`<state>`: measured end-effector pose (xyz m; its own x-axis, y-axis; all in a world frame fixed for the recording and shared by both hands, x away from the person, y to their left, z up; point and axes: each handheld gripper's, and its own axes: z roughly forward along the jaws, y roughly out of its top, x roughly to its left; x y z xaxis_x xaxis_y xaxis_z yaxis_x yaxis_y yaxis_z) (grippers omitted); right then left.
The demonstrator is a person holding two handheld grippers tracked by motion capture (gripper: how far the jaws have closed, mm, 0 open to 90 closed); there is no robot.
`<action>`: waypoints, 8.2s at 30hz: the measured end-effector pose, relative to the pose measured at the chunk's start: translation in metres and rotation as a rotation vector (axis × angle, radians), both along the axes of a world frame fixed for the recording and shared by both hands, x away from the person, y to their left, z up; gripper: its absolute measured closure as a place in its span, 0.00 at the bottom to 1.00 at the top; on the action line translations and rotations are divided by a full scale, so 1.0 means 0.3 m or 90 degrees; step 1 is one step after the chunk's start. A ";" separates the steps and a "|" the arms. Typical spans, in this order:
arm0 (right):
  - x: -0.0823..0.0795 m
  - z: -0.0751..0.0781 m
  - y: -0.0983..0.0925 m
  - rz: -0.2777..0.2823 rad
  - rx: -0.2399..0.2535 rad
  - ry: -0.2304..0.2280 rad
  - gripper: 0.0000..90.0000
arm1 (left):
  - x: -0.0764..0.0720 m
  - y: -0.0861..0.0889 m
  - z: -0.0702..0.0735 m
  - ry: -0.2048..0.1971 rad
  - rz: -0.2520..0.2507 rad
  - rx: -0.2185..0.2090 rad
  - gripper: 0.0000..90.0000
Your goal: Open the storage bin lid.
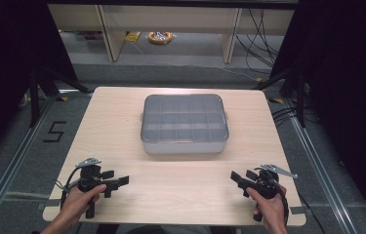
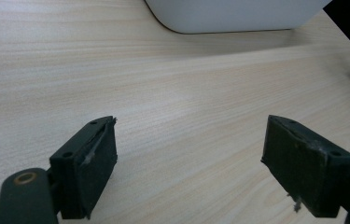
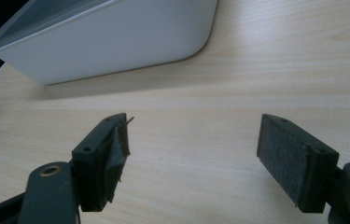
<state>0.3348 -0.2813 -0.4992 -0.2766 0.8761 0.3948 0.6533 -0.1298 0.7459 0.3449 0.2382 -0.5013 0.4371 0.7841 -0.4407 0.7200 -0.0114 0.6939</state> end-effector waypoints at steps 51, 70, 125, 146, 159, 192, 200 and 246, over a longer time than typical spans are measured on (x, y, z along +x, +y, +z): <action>0.554 0.181 0.029 -0.047 0.125 0.021 0.53 | 0.530 -0.096 0.149 0.011 0.088 -0.081 0.39; 0.670 0.140 0.103 -0.073 0.169 0.080 0.58 | 0.681 -0.167 0.138 0.035 0.113 -0.083 0.51; 0.502 0.306 0.083 -0.101 0.217 -0.016 0.77 | 0.510 -0.186 0.330 -0.057 0.121 -0.106 0.71; 0.295 0.273 0.075 -0.095 0.234 -0.022 0.79 | 0.330 -0.169 0.278 -0.057 0.077 -0.107 0.70; 0.197 0.179 0.081 -0.067 0.228 -0.013 0.79 | 0.215 -0.140 0.193 -0.042 0.068 -0.097 0.70; -0.058 0.063 0.083 -0.048 0.205 0.017 0.79 | -0.028 -0.113 0.082 -0.010 0.037 -0.097 0.71; -0.105 0.039 0.075 -0.041 0.210 0.024 0.79 | -0.062 -0.117 0.049 0.005 0.016 -0.082 0.71; -0.102 -0.052 0.091 -0.061 0.178 0.154 0.62 | -0.045 -0.160 -0.051 0.052 -0.029 0.005 0.53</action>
<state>0.3042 -0.2538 -0.5148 -0.0683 0.7426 0.6662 0.7811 -0.3756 0.4988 0.3316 0.1901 -0.5165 0.4351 0.7680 -0.4699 0.7729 -0.0509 0.6324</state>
